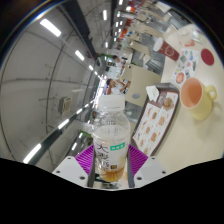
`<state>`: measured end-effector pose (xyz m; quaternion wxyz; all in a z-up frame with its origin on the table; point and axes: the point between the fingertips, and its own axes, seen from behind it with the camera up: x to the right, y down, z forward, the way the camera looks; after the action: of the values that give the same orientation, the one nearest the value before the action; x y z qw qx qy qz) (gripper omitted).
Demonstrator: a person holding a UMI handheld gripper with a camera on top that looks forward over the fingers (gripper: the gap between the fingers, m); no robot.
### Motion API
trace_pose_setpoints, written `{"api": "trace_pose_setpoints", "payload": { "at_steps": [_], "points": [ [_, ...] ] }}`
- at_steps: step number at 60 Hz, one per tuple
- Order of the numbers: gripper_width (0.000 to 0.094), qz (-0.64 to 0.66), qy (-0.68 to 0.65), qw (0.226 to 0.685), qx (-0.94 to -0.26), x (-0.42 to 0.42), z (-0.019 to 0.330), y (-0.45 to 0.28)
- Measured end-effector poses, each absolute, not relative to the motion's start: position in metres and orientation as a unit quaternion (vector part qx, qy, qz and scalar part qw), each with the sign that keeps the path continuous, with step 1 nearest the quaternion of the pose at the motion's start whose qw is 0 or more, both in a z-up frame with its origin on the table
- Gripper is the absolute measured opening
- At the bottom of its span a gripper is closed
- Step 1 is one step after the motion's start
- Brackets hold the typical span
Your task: Pour water
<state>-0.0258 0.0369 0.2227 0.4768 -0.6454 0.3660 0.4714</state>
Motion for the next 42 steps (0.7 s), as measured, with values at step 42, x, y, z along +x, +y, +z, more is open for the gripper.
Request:
{"api": "trace_pose_setpoints", "payload": {
  "at_steps": [42],
  "points": [
    [0.0449, 0.565, 0.457, 0.329, -0.603, 0.053, 0.181, 0.035]
  ]
}}
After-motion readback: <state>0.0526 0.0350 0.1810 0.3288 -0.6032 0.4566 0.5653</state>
